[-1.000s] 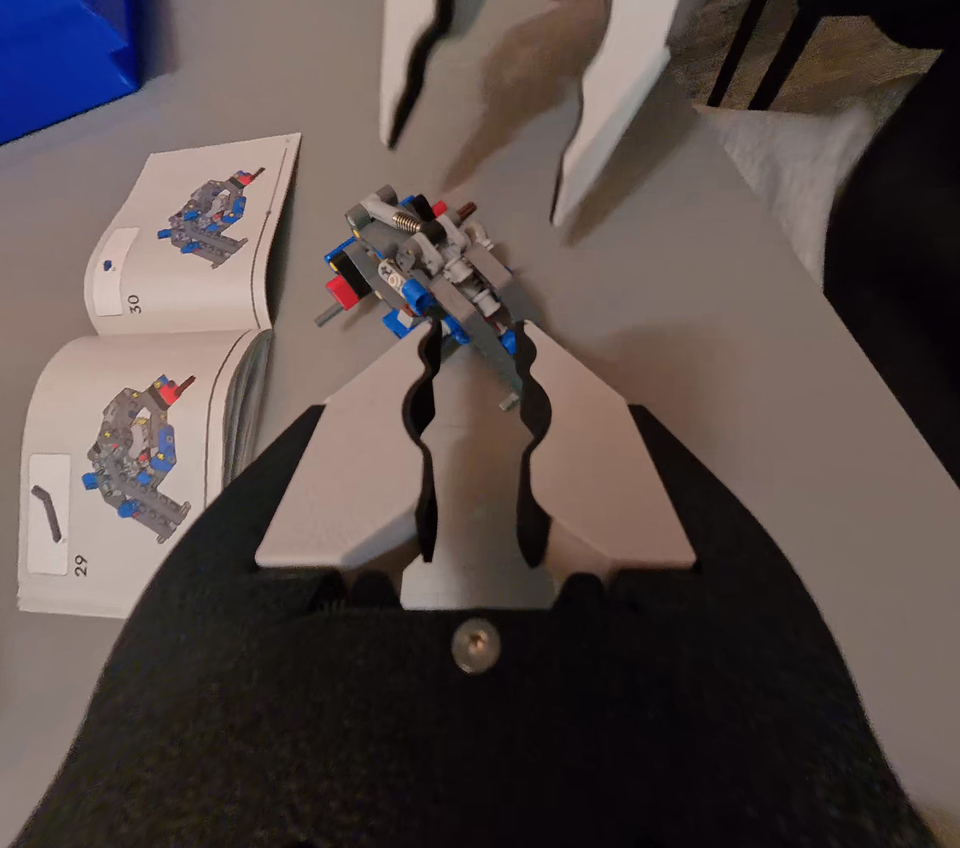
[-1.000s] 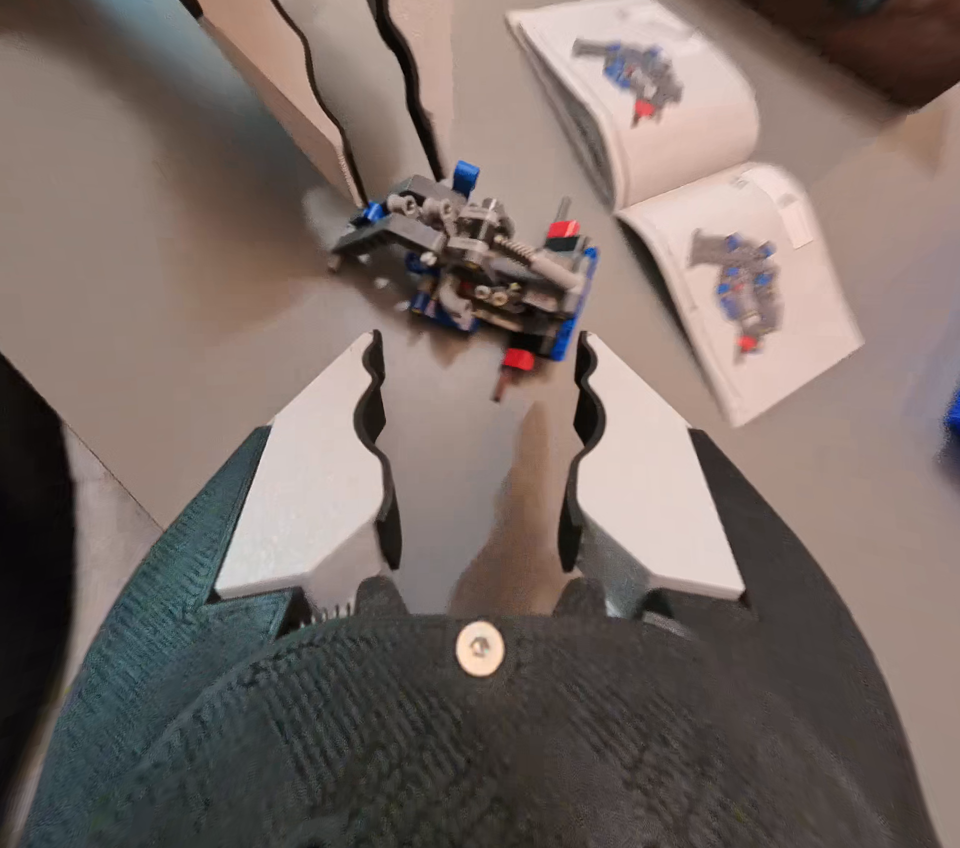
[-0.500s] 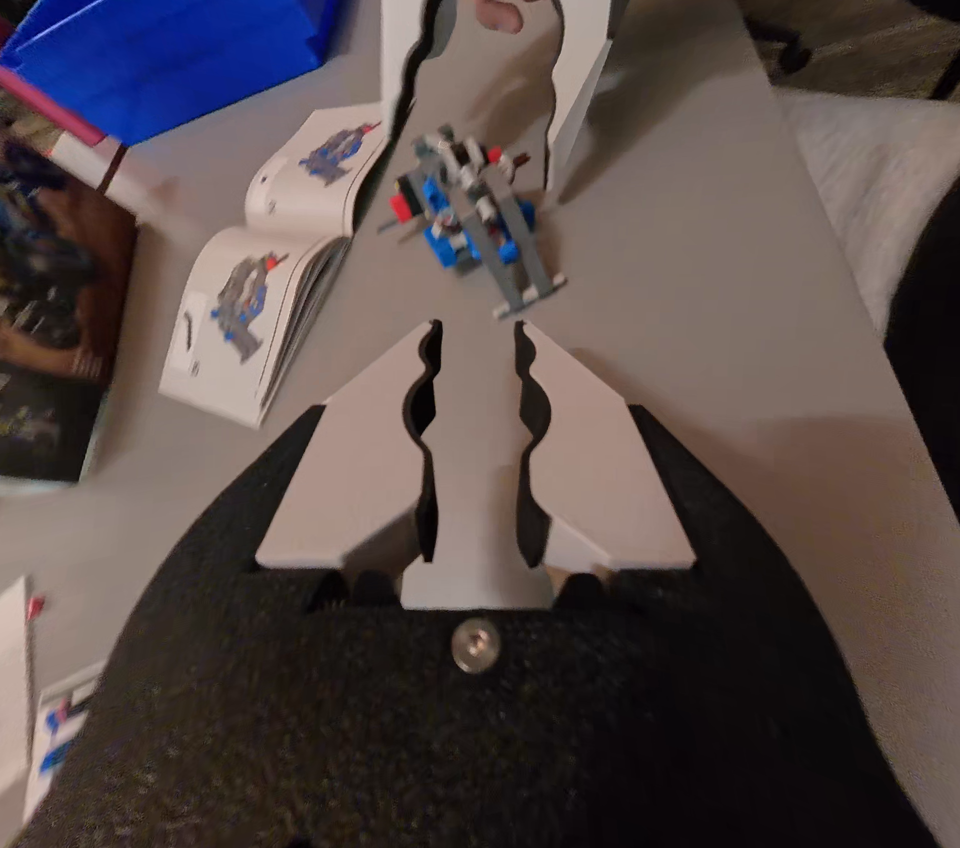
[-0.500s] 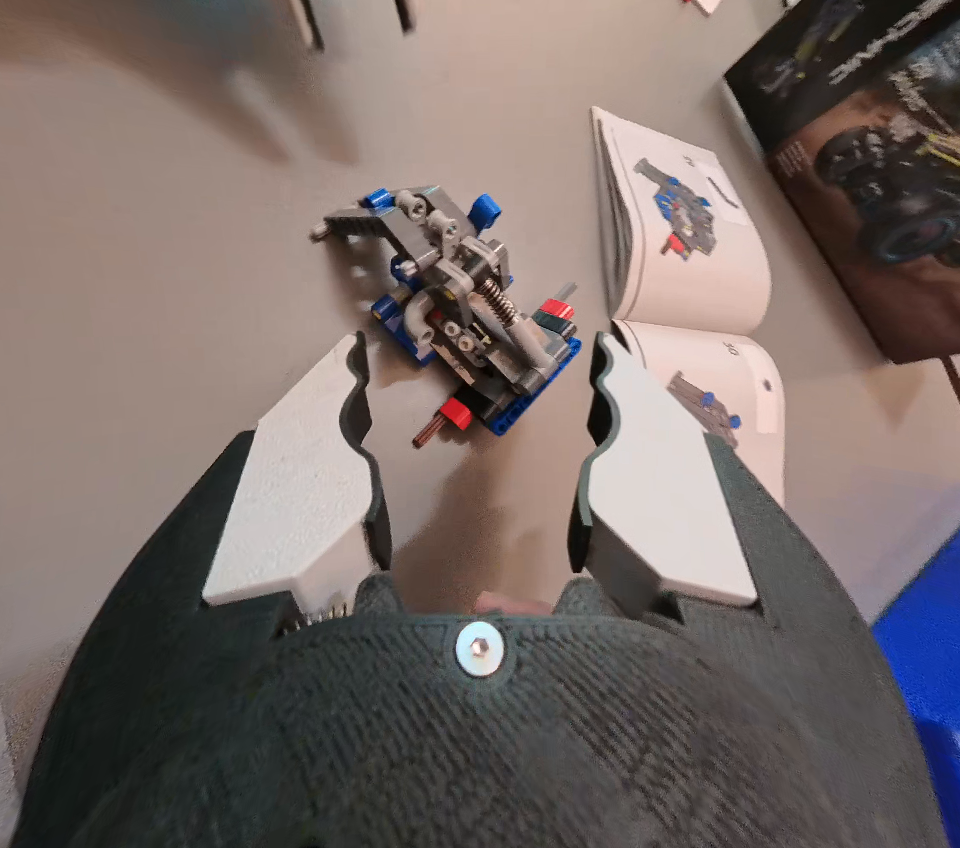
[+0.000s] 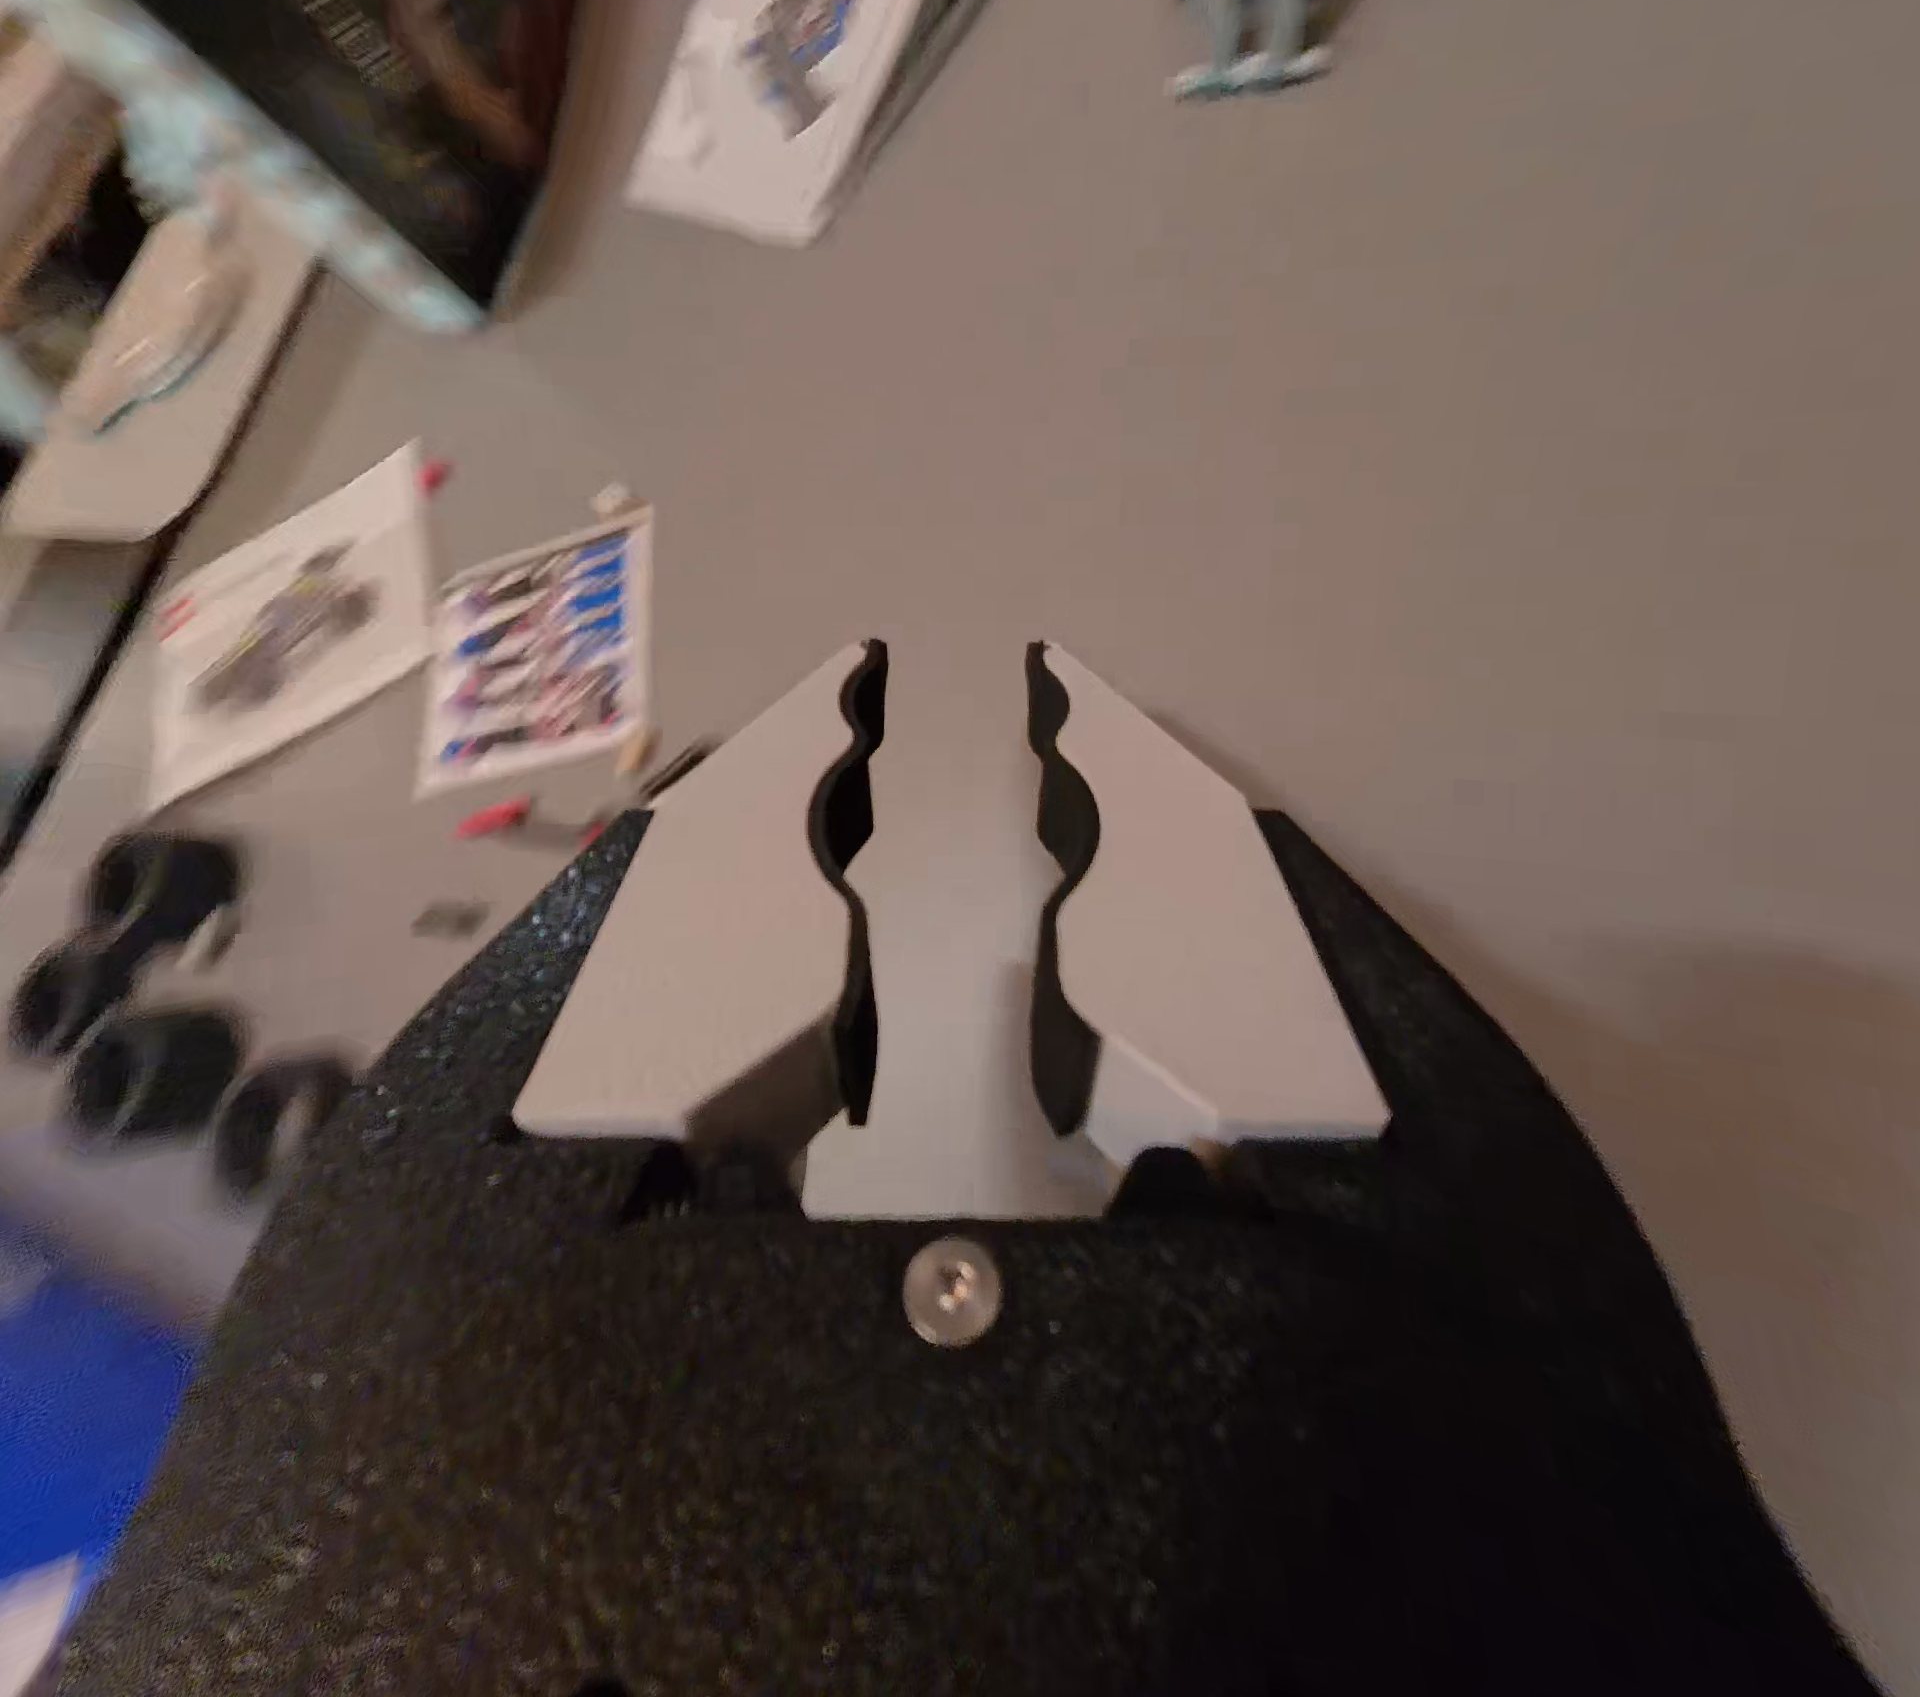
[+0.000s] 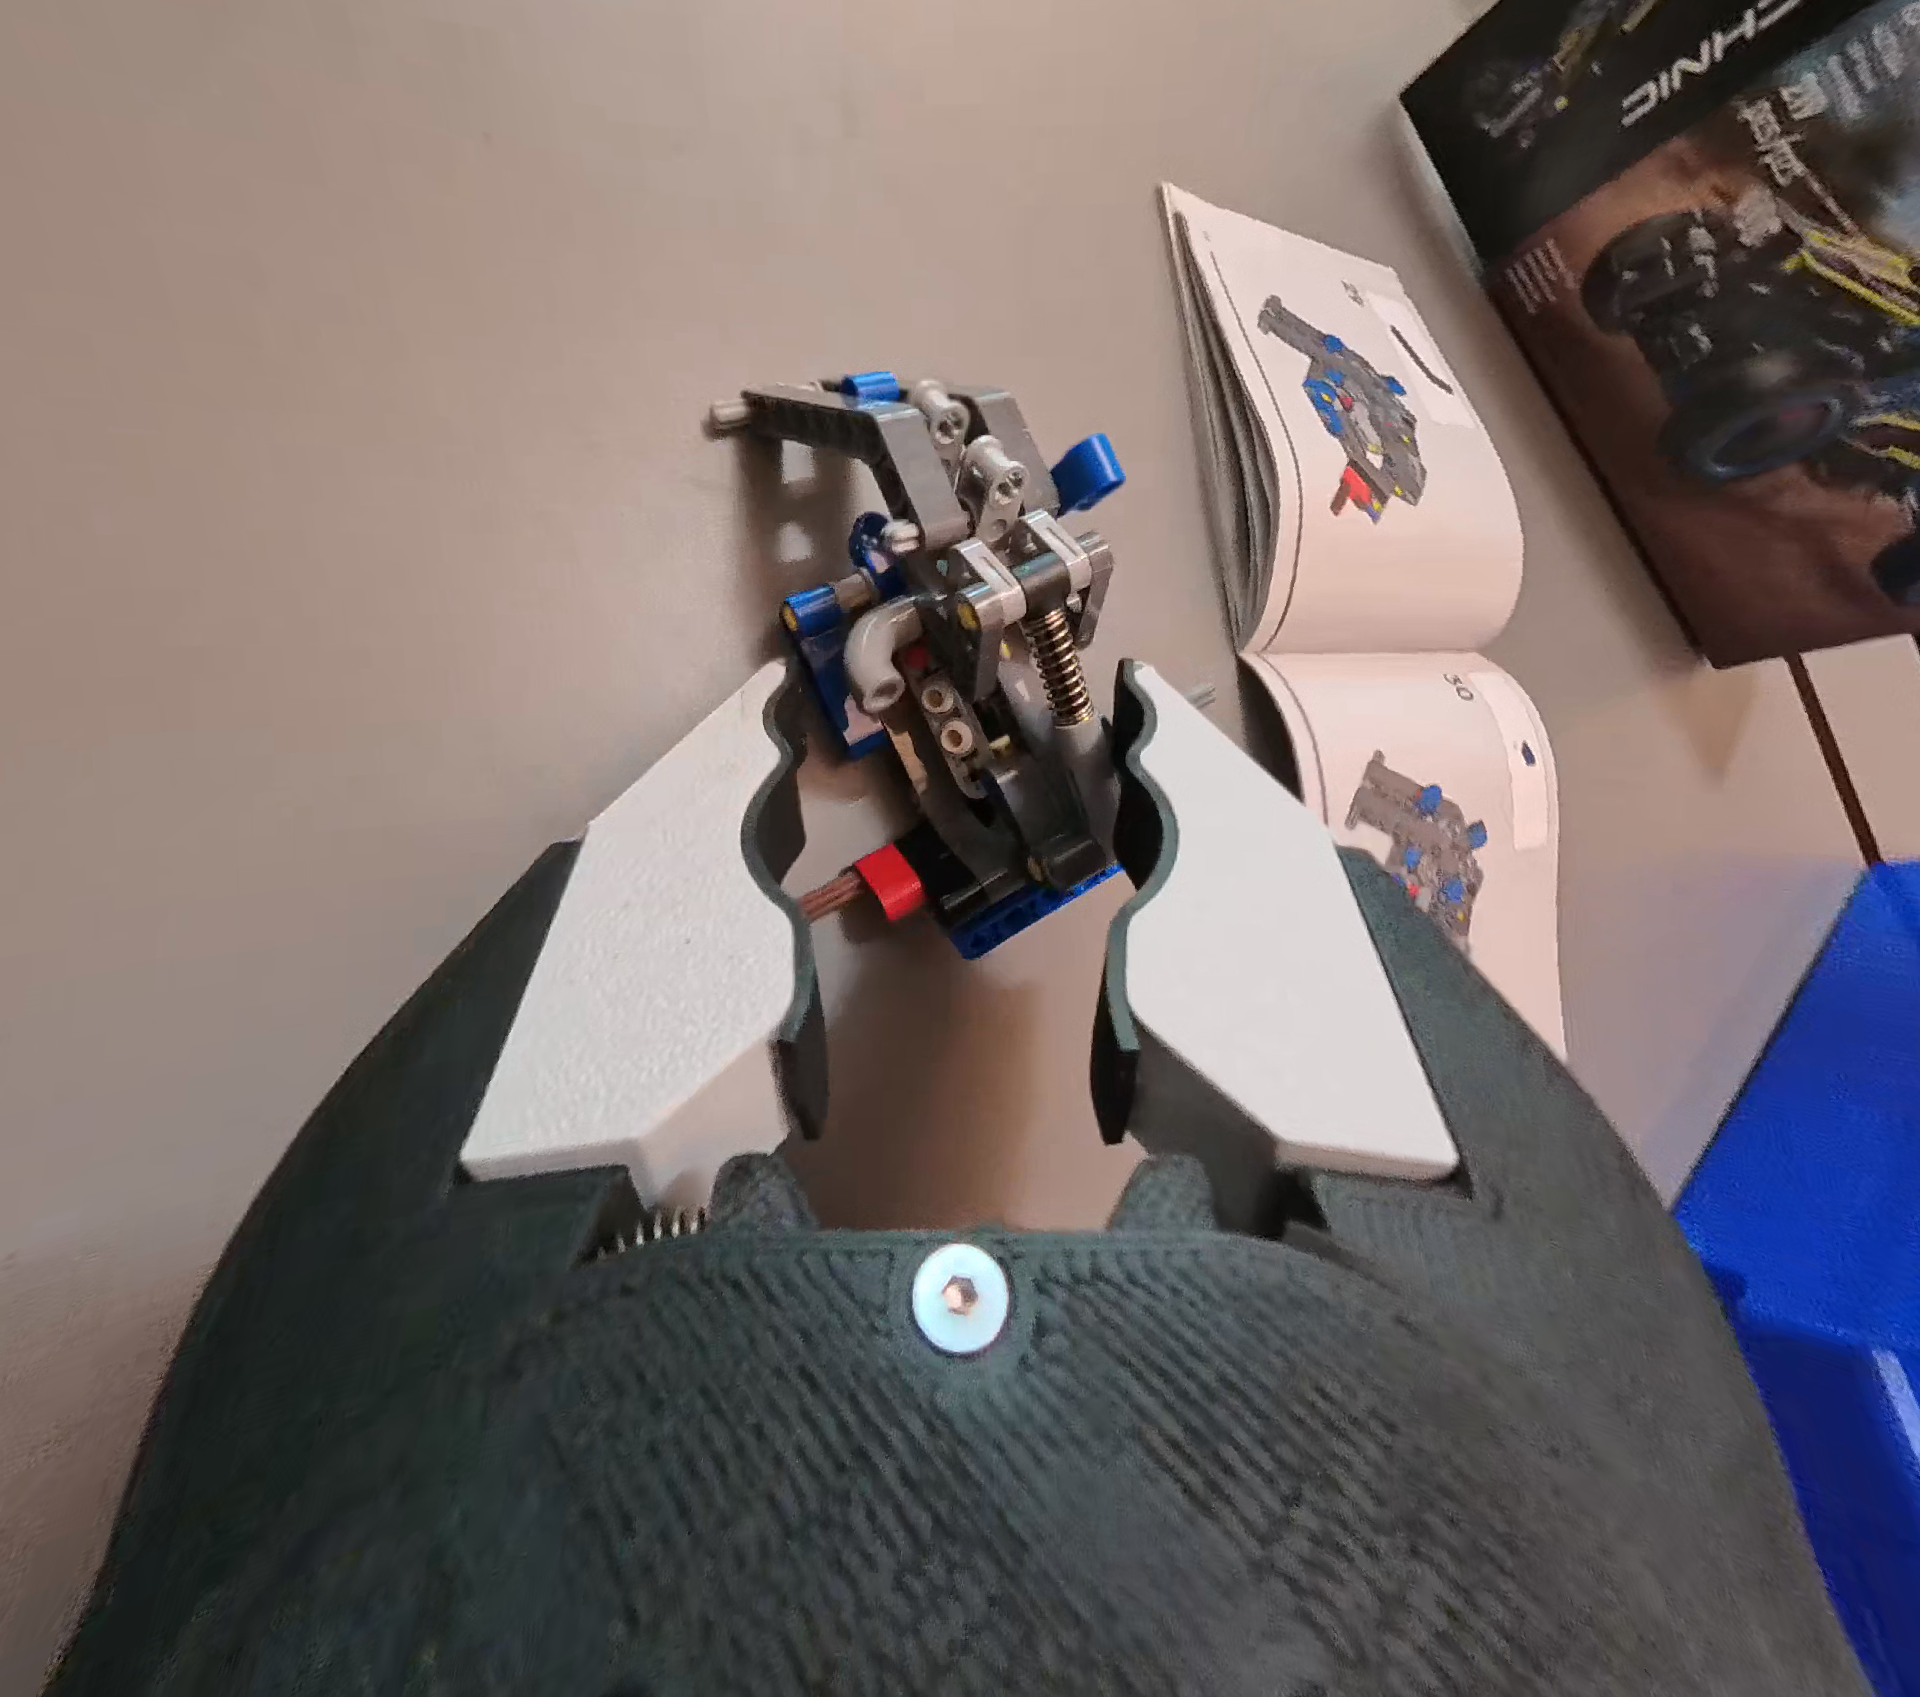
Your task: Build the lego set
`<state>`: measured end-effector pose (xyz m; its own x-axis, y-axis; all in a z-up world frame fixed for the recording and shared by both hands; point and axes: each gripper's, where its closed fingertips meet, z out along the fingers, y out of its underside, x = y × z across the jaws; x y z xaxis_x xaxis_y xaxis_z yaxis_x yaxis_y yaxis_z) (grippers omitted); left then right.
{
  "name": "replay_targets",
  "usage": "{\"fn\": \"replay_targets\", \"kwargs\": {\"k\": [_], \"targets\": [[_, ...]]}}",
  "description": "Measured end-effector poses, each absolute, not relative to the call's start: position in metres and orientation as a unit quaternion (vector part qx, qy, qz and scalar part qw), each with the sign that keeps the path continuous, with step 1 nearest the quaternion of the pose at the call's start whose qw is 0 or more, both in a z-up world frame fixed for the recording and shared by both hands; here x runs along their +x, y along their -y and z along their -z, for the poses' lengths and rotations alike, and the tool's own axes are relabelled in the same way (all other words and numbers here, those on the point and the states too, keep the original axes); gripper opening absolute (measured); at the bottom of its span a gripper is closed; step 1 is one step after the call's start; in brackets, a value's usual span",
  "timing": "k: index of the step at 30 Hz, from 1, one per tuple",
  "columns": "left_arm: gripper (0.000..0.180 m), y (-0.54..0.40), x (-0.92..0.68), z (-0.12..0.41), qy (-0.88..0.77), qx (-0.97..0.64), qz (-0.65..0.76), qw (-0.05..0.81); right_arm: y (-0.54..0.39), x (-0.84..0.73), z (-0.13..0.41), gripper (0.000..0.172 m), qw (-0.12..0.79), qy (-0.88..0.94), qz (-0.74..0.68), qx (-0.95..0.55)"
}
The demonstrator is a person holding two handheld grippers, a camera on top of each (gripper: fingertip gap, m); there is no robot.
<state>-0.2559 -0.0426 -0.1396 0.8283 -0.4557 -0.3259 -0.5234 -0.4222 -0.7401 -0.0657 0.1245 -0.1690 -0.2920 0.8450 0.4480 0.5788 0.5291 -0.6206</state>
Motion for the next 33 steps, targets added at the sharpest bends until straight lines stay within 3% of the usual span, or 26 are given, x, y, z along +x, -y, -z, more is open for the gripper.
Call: {"fn": "replay_targets", "kwargs": {"k": [5,14,17,19,23,30,33], "targets": [[0.022,0.105,-0.390,0.115,-0.090,-0.894,-0.148,0.413,-0.122,-0.056,0.167,0.065,0.382,0.786,-0.164,-0.458],[0.023,0.155,-0.409,0.175,-0.018,-0.954,-0.060,0.292,-0.129,-0.040,0.138,0.069,0.399,0.750,-0.229,-0.475],[0.019,0.146,-0.406,0.184,-0.017,-0.952,-0.066,0.298,-0.134,-0.031,0.138,0.068,0.406,0.739,-0.229,-0.487],[0.004,0.143,-0.405,0.186,-0.007,-0.951,-0.060,0.302,-0.133,-0.027,0.139,0.068,0.410,0.735,-0.232,-0.488],[0.004,0.146,-0.409,0.181,-0.004,-0.950,-0.099,0.295,-0.132,-0.021,0.142,0.066,0.412,0.733,-0.226,-0.493],[0.004,0.132,-0.402,0.113,-0.031,-0.915,-0.244,0.321,-0.134,-0.015,0.141,0.060,0.435,0.714,-0.194,-0.513],[0.004,0.086,-0.337,0.091,-0.096,-0.899,-0.179,0.387,-0.127,-0.022,0.129,0.047,0.484,0.704,-0.196,-0.481]]}}
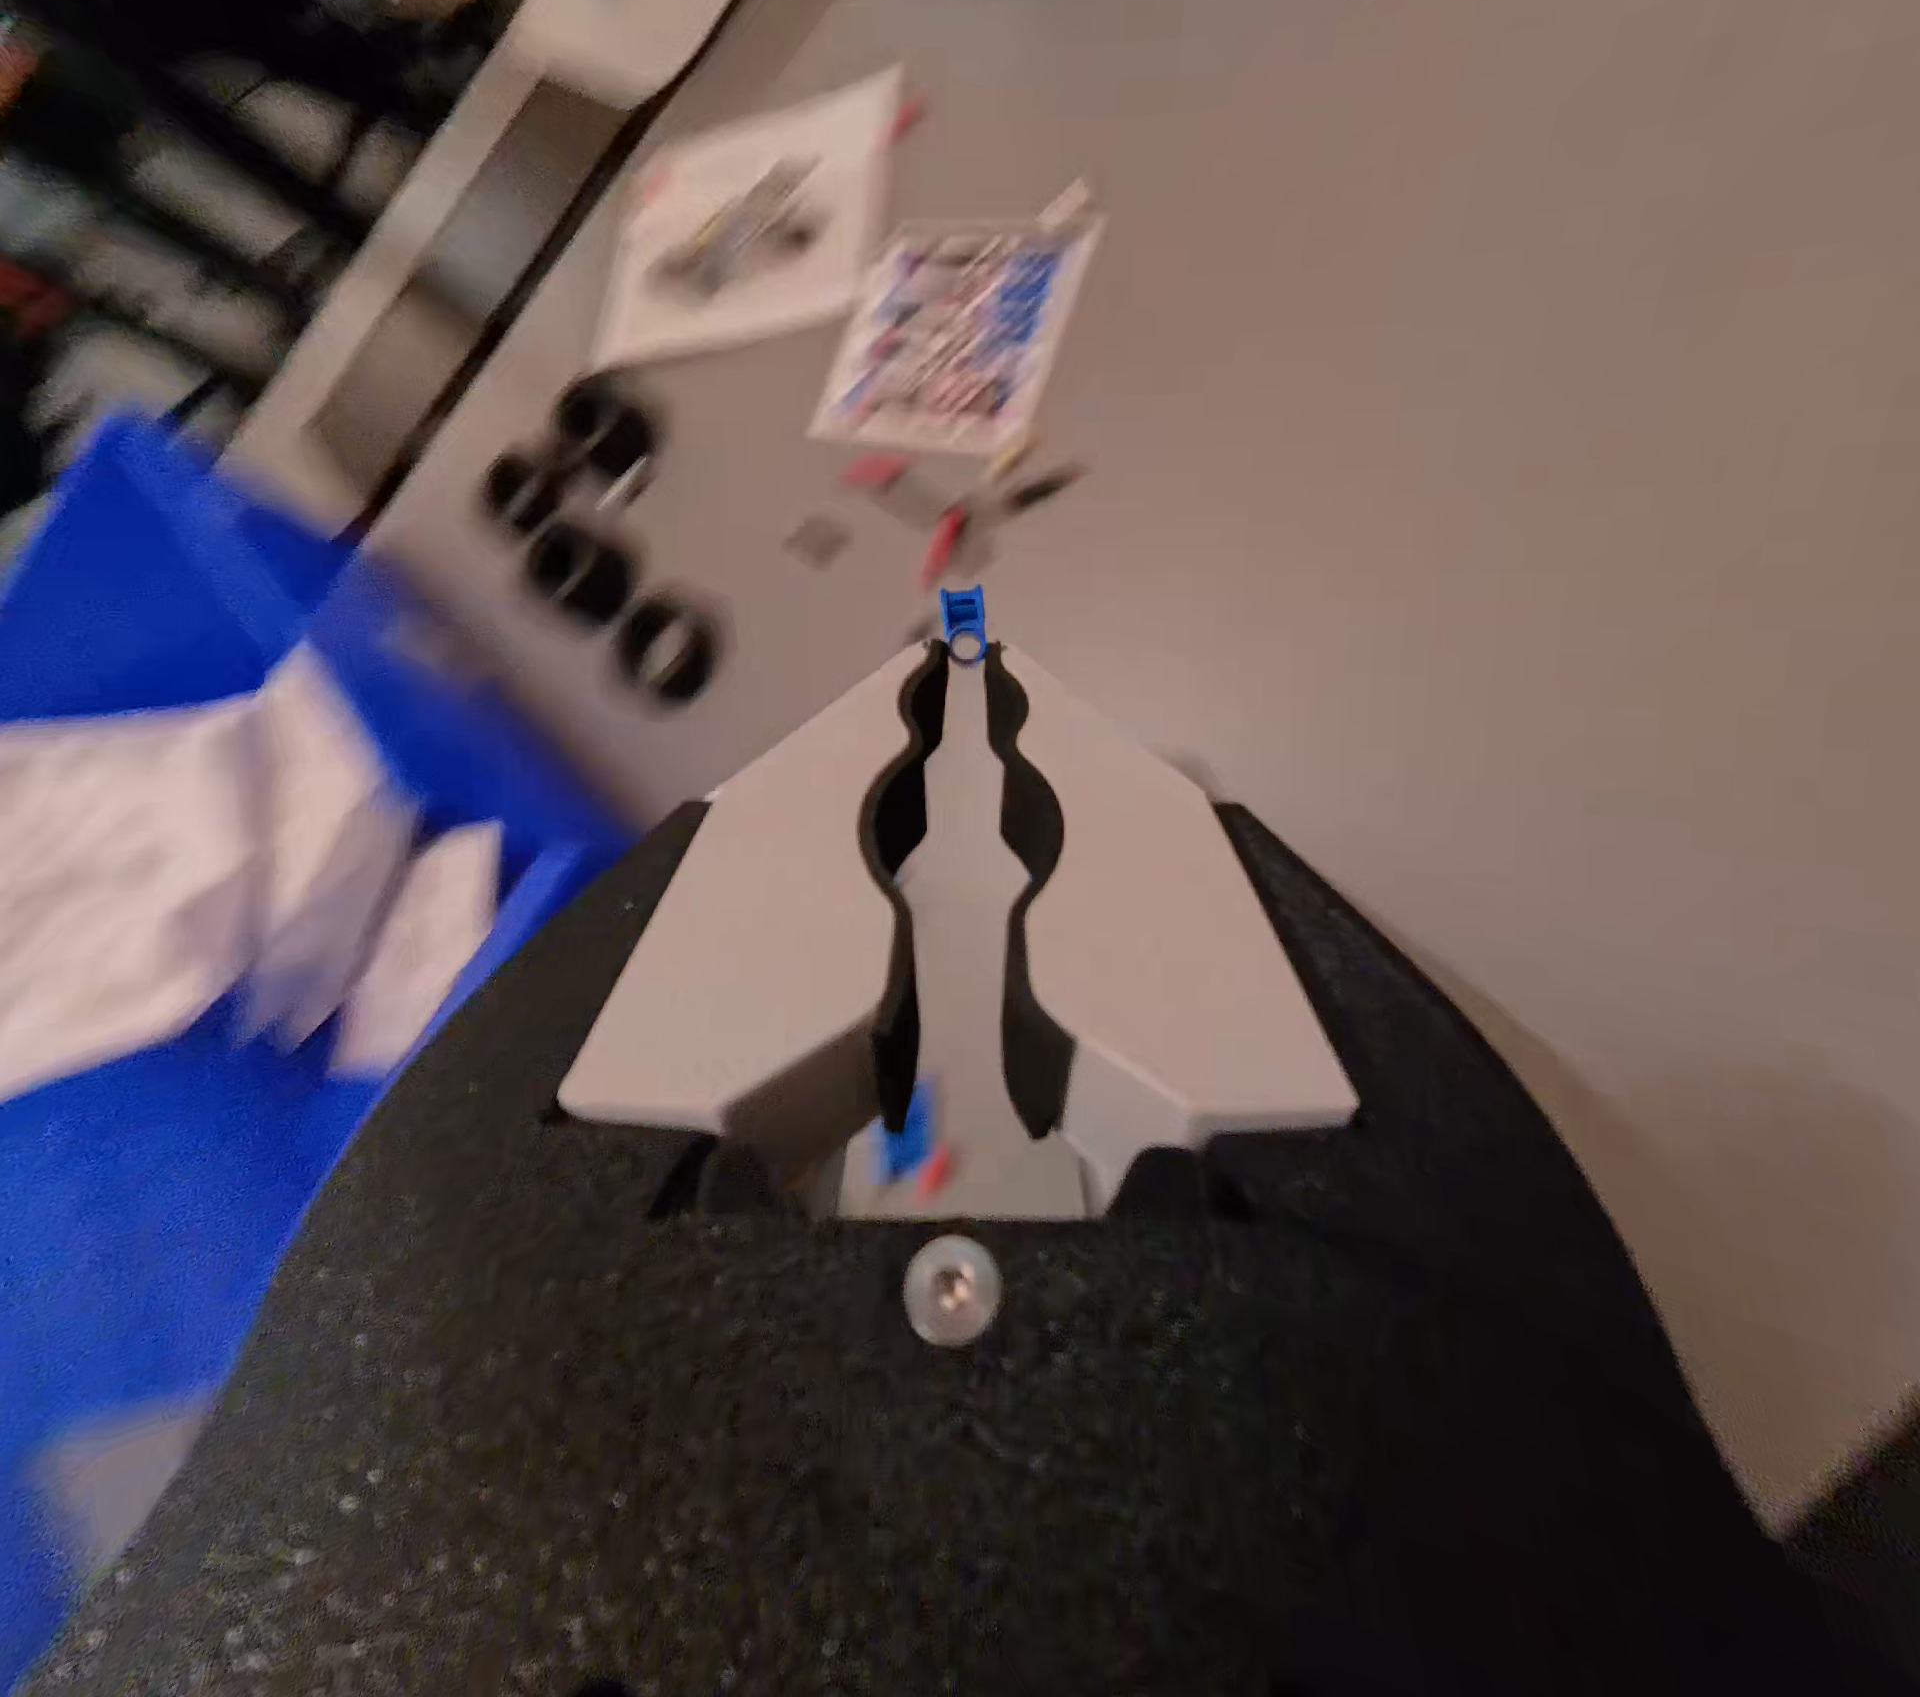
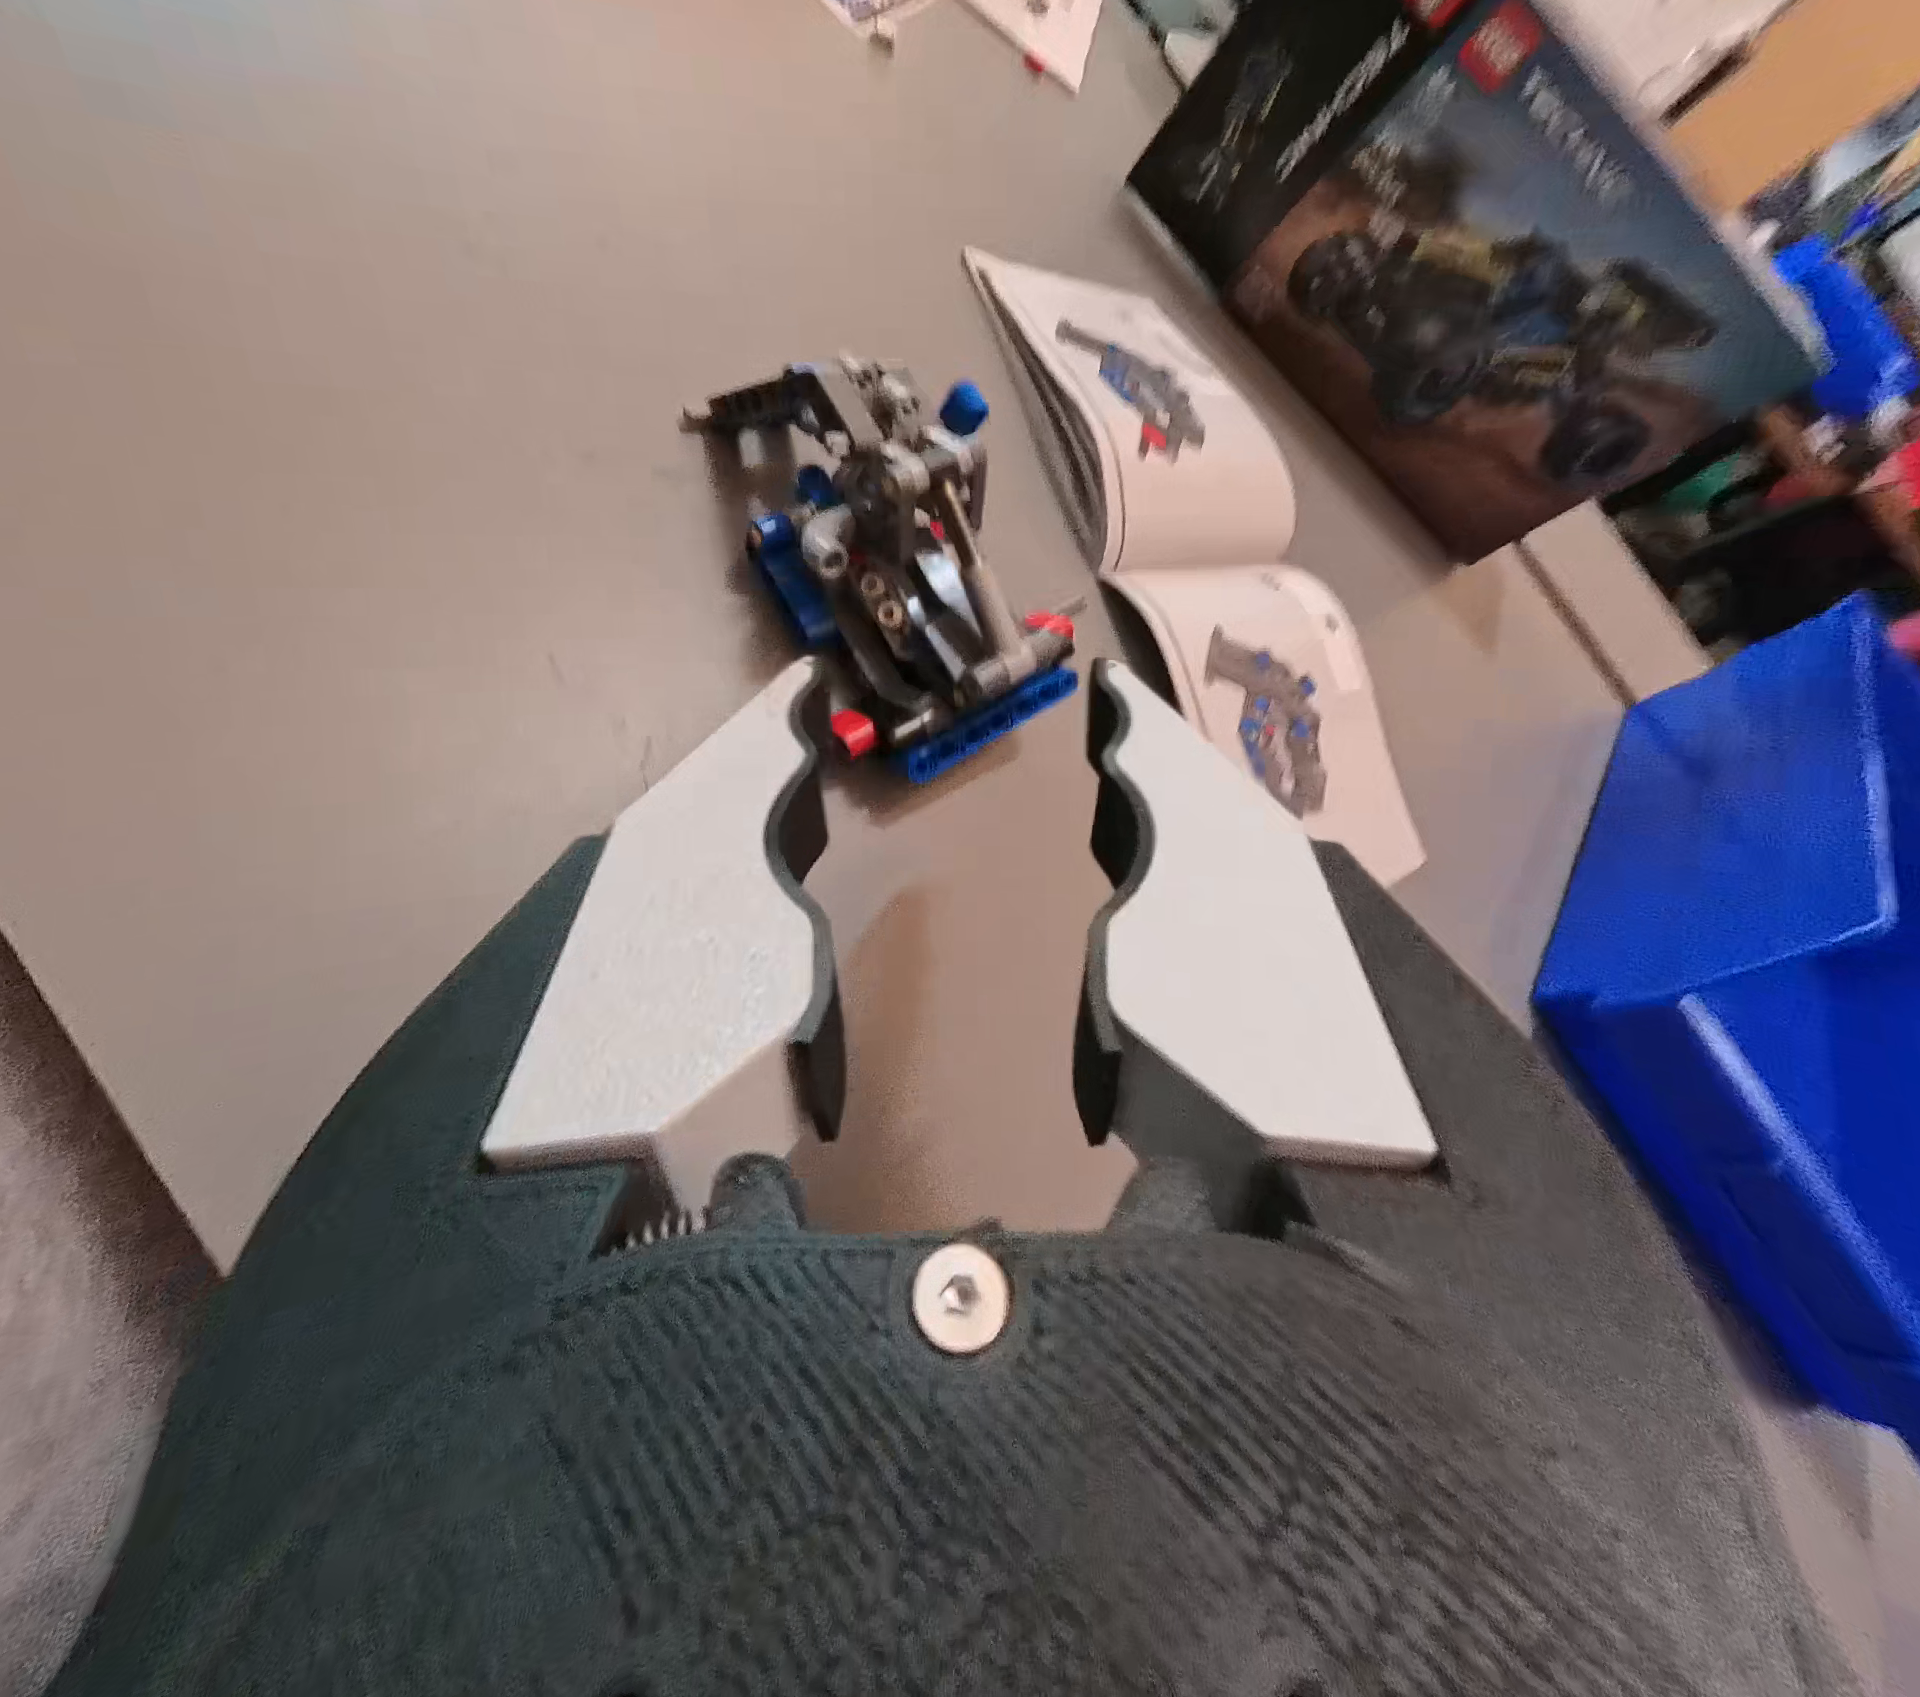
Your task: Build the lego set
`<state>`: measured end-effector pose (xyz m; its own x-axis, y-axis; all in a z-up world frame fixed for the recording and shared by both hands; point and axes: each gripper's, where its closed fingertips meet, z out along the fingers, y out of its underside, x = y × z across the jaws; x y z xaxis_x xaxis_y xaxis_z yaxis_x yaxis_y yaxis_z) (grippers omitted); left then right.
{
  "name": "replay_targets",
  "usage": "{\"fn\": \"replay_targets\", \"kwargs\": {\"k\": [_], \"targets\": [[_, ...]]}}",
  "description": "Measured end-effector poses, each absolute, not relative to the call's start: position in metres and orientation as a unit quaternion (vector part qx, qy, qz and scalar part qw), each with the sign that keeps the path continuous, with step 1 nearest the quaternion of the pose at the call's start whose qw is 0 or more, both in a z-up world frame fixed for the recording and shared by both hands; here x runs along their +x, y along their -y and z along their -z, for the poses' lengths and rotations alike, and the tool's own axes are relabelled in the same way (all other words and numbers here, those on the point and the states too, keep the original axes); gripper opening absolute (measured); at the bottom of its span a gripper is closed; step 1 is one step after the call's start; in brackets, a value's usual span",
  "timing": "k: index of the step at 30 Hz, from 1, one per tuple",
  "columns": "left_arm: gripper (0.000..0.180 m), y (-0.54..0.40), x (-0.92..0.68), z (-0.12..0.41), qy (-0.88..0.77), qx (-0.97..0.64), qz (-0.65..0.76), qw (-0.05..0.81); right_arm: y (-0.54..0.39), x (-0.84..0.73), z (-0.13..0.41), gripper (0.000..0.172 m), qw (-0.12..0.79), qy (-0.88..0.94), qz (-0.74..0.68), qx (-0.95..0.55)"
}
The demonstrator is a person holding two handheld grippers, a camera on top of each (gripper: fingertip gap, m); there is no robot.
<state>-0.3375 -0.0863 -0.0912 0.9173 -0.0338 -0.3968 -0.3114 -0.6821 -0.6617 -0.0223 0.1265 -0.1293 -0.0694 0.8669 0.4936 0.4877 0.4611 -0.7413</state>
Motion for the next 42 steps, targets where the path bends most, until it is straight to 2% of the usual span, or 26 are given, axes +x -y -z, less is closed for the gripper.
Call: {"fn": "replay_targets", "kwargs": {"k": [2,6,9,12,18,21,28,31,35,38,42], "targets": [[0.004,0.049,-0.269,0.094,-0.140,-0.891,-0.061,0.428,-0.113,-0.032,0.121,0.034,0.522,0.706,-0.197,-0.436],[0.004,-0.004,-0.153,0.121,-0.227,-0.871,0.111,0.421,-0.083,-0.050,0.124,0.031,0.565,0.737,-0.159,-0.336],[0.004,-0.032,-0.107,0.138,-0.279,-0.861,0.148,0.399,-0.073,-0.054,0.127,0.027,0.581,0.747,-0.144,-0.287],[0.004,-0.051,-0.081,0.145,-0.305,-0.854,0.167,0.387,-0.073,-0.053,0.134,0.036,0.583,0.757,-0.131,-0.264],[0.004,-0.064,-0.062,0.140,-0.301,-0.854,0.195,0.377,-0.083,-0.052,0.138,0.037,0.619,0.745,-0.095,-0.229],[0.004,-0.064,-0.061,0.141,-0.297,-0.862,0.188,0.364,-0.081,-0.054,0.131,0.030,0.635,0.732,-0.112,-0.219],[0.004,-0.068,-0.057,0.140,-0.286,-0.871,0.179,0.357,-0.073,-0.054,0.128,0.031,0.654,0.729,-0.109,-0.170],[0.004,-0.073,-0.059,0.136,-0.289,-0.871,0.148,0.369,-0.076,-0.056,0.128,0.032,0.654,0.728,-0.105,-0.175],[0.004,-0.081,-0.066,0.135,-0.292,-0.867,0.105,0.389,-0.083,-0.058,0.124,0.024,0.654,0.723,-0.113,-0.191],[0.004,-0.085,-0.075,0.130,-0.336,-0.845,0.030,0.415,-0.090,-0.054,0.119,0.022,0.618,0.734,-0.154,-0.236],[0.004,-0.089,-0.085,0.117,-0.403,-0.792,-0.111,0.445,-0.090,-0.040,0.117,0.021,0.508,0.733,-0.274,-0.359]]}}
